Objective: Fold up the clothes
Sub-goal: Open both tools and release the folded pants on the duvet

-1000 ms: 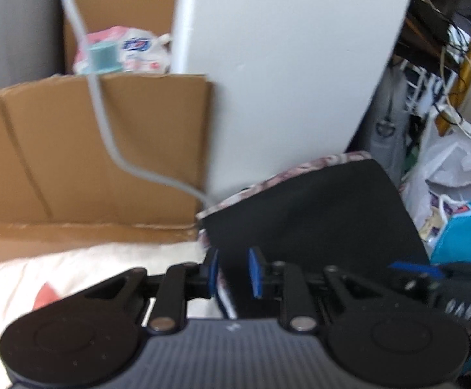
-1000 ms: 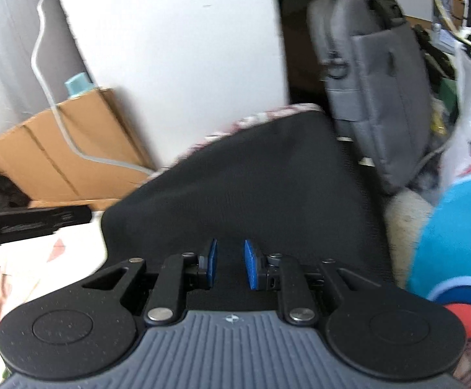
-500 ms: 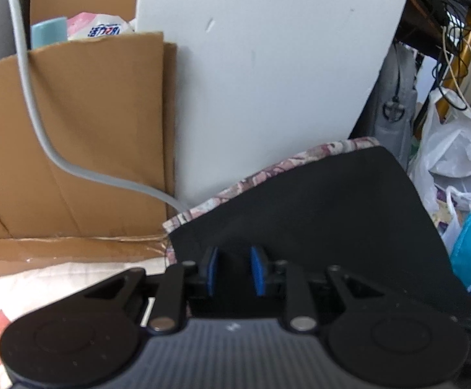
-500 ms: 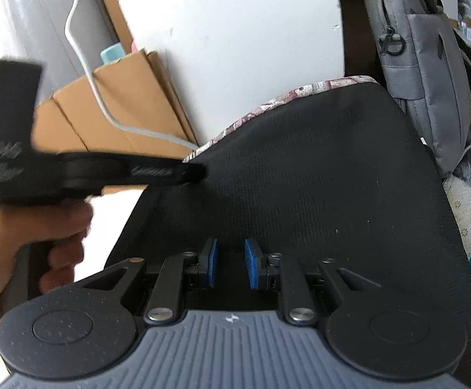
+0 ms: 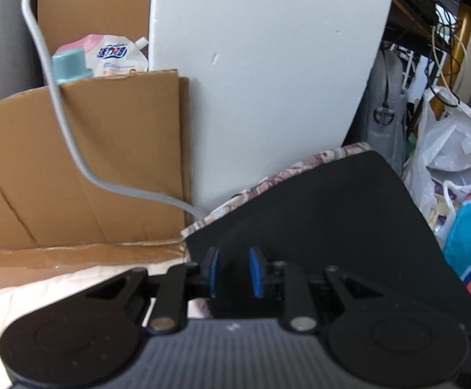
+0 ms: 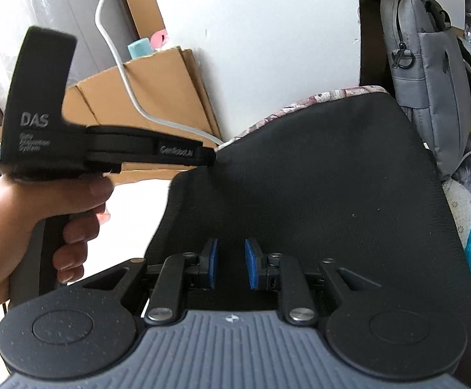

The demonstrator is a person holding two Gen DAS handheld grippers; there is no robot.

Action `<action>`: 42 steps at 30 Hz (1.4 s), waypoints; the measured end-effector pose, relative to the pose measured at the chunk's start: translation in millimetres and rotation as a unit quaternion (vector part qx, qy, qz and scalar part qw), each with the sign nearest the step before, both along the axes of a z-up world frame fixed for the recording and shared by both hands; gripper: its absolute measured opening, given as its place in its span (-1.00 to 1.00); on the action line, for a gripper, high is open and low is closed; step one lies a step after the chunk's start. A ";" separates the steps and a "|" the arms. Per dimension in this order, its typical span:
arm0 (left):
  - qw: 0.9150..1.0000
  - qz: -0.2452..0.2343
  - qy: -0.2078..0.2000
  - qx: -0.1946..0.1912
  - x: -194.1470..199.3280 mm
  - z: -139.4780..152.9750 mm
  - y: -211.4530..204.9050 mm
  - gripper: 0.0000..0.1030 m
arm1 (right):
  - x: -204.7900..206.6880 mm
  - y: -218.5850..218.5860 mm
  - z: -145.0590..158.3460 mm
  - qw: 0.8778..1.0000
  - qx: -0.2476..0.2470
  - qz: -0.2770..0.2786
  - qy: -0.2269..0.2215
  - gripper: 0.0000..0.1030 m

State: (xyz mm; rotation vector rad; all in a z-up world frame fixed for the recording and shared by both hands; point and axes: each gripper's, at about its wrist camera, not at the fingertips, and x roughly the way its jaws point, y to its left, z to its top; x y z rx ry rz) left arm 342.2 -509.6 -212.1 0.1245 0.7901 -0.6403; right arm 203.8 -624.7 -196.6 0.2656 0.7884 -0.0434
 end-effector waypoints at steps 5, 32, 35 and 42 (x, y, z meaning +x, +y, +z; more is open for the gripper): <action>1.000 0.007 0.009 0.005 -14.9 5.6 23.5 -0.56 | 1.2 7.0 0.4 1.000 -0.004 0.007 0.004 -0.58; 0.999 0.030 0.015 0.017 -92.6 52.7 113.6 -0.23 | -14.6 12.2 21.6 0.997 -0.018 -0.033 0.074 -0.30; 0.999 0.025 0.013 0.017 -102.1 61.5 117.2 -0.04 | -26.8 10.5 29.3 0.996 -0.017 -0.047 0.079 -0.15; 0.996 0.053 0.023 0.064 -122.0 76.0 130.7 0.40 | -50.3 11.2 51.6 0.995 -0.027 -0.055 0.082 0.59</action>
